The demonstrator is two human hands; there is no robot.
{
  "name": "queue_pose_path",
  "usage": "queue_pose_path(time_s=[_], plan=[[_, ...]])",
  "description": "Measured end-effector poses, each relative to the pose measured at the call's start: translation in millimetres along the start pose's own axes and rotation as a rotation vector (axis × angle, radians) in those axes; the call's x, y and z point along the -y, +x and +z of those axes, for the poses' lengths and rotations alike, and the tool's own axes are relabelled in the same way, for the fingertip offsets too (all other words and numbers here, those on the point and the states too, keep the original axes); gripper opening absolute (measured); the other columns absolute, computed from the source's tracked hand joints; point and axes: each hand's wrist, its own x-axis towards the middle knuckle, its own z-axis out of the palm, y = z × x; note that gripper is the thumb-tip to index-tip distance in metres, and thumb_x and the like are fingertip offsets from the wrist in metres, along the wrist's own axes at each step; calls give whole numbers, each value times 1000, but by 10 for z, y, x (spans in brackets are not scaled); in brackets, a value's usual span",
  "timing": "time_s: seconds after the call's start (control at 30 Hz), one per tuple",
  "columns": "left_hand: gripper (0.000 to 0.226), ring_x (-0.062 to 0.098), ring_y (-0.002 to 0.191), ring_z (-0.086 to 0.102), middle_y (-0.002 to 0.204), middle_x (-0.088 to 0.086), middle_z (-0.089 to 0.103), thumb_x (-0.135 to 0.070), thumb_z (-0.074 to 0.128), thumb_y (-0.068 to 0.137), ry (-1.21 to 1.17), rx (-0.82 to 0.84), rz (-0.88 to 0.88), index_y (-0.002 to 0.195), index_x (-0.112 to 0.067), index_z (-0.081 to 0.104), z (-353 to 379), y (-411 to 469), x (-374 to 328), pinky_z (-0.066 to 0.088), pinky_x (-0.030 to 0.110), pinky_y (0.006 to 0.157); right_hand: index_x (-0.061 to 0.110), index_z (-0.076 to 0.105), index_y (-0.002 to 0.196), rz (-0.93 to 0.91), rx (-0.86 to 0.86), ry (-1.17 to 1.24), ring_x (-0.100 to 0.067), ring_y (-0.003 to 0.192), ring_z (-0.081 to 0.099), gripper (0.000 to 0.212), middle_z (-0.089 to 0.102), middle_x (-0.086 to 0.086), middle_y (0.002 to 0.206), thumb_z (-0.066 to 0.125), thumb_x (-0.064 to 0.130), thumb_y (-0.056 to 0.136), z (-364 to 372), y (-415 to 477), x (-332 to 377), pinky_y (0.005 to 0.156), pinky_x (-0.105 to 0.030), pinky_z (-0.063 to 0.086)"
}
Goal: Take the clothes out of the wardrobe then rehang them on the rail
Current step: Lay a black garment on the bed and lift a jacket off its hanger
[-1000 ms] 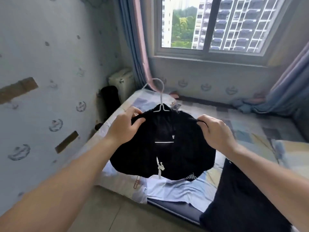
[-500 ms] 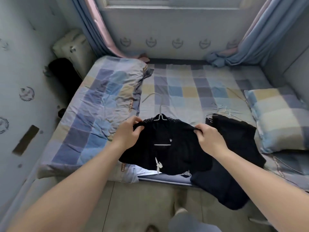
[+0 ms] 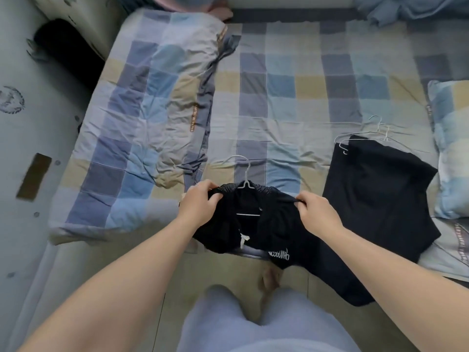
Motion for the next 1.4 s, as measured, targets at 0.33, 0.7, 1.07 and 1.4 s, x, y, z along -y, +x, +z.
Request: queue_pose_path(time_s=[0.33, 0.7, 1.07, 1.4], plan=[[30, 29, 119, 50, 124, 4, 59, -37, 52, 99, 120, 44, -46, 122, -21, 60, 684, 1227, -1, 37, 46, 100, 20, 60, 101, 102, 76, -70, -23, 86, 56, 19, 61, 2, 95, 41, 24, 101, 426, 1180, -316, 72, -41, 50], [28, 31, 123, 46, 129, 6, 55, -35, 47, 101, 193, 136, -12, 123, -19, 55, 1559, 2819, 340, 34, 48, 100, 16, 59, 105, 143, 91, -81, -29, 91, 56, 19, 57, -1, 96, 41, 22, 102, 1219, 2679, -703, 78, -47, 51], [52, 25, 143, 31, 154, 0, 40, -49, 44, 101, 43, 216, -21, 147, -25, 39, 1740, 3053, 480, 29, 48, 113, 20, 26, 154, 185, 155, -43, -24, 146, 26, 58, 30, -2, 159, 45, 36, 101, 1372, 2870, -709, 117, -47, 27], [66, 21, 152, -5, 167, -6, -2, -66, 27, 98, 94, 313, 13, 157, -41, 11, 788, 1743, 350, 6, 49, 120, 38, -3, 156, 168, 276, -230, -22, 151, -7, 65, -7, 11, 165, 26, 57, 100, 891, 1632, 321, 121, -50, 7]])
